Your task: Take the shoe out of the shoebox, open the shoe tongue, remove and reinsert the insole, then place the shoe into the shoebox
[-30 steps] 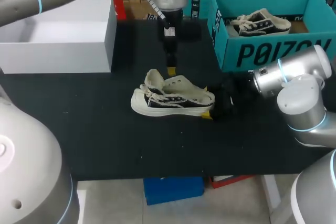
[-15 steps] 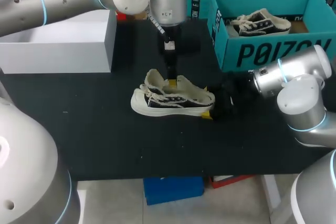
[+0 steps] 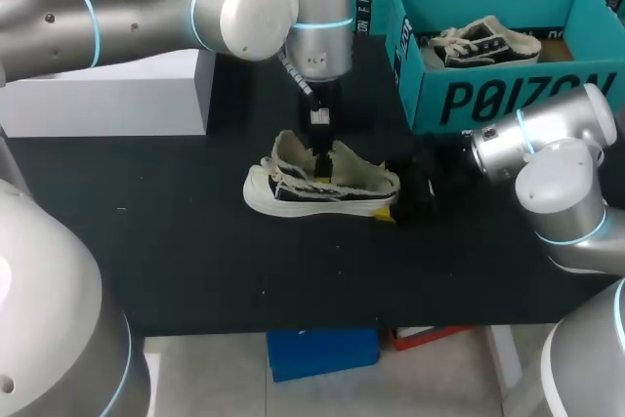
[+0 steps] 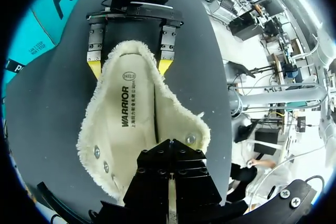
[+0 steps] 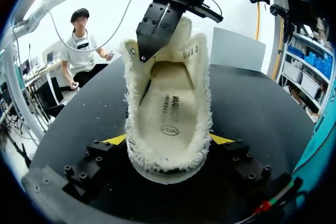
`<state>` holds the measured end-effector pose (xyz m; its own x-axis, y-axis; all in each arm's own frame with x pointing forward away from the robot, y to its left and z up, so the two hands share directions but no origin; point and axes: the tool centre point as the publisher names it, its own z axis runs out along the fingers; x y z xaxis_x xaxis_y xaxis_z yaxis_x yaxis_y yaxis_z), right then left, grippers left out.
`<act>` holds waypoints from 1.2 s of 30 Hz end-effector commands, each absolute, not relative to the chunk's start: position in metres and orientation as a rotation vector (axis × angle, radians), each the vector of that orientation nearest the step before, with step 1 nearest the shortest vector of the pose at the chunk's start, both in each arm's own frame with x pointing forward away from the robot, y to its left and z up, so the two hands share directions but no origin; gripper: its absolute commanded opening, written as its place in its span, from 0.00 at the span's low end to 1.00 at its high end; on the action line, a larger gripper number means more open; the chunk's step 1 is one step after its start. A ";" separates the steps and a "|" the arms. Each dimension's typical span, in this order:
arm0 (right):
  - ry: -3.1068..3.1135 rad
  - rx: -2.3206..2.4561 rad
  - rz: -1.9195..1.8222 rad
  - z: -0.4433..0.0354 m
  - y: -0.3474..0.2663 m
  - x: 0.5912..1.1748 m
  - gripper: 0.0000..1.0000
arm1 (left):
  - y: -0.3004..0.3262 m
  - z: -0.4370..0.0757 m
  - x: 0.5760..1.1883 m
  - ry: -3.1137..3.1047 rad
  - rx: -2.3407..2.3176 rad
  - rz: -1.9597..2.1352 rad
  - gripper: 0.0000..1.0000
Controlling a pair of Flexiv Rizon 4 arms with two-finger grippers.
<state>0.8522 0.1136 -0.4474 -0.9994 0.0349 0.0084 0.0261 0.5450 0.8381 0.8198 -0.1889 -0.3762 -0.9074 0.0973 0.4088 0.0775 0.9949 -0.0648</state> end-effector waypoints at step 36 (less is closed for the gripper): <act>2.755 0.057 1.490 -0.451 0.113 0.852 0.00 | -0.191 -0.427 0.812 -2.770 -0.021 0.077 0.00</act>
<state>0.8520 0.1135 -0.4476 -0.9994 0.0344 0.0082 0.0256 0.5452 0.8379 0.8202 -0.1899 -0.4182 -0.9277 0.0265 0.3724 0.0063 0.9984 -0.0554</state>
